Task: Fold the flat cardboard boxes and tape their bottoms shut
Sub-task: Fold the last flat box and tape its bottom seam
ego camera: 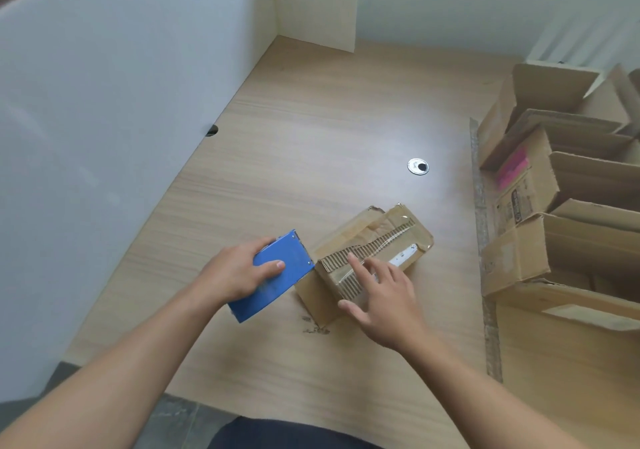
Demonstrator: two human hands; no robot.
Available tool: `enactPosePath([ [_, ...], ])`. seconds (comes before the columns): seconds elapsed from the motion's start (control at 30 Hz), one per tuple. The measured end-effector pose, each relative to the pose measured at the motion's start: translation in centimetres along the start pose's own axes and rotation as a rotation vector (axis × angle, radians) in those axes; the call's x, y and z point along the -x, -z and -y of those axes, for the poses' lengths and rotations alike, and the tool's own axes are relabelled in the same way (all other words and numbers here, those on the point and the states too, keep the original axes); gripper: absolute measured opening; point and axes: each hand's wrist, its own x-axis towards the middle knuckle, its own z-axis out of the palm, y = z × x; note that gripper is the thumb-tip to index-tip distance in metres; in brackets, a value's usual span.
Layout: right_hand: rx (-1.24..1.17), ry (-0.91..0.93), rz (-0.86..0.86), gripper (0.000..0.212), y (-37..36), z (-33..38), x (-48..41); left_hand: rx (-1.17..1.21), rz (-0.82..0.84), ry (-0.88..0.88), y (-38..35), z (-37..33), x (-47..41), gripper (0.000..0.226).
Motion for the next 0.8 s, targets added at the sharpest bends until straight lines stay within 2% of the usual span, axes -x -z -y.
enactPosePath([
  [0.1,0.076,-0.101,0.051,0.084,-1.7,0.9,-0.3,-0.059,0.007,-0.025,-0.1,0.1,-0.1,0.053],
  [0.23,0.014,-0.031,-0.027,0.067,-2.6,0.7,-0.1,-0.180,-0.024,-0.121,0.1,0.3,0.1,0.061],
  [0.3,0.016,0.044,0.060,0.066,-2.6,-0.4,-0.2,-0.252,-0.023,-0.192,0.2,0.6,0.4,0.064],
  [0.4,0.094,0.169,0.227,0.085,-1.8,-2.2,-0.3,-0.383,0.005,-0.329,0.3,1.2,0.9,0.067],
  [0.47,0.076,0.190,0.285,0.087,-1.0,-2.3,-0.3,-0.419,0.007,-0.432,0.3,1.4,1.1,0.067],
  [0.53,-0.021,0.179,0.283,0.083,-0.2,-1.7,-0.2,-0.387,-0.035,-0.534,0.4,1.5,1.5,0.070],
  [0.6,-0.192,0.167,0.177,0.072,0.7,-0.9,-0.1,-0.379,-0.112,-0.666,0.5,1.5,1.8,0.072],
  [0.7,-0.492,0.156,0.003,0.059,2.0,0.6,-0.1,-0.351,-0.186,-0.818,0.8,1.0,2.6,0.050],
  [0.8,-0.657,0.096,-0.003,0.057,2.8,1.9,-0.5,-0.401,-0.210,-0.903,1.1,0.3,3.1,0.048],
])
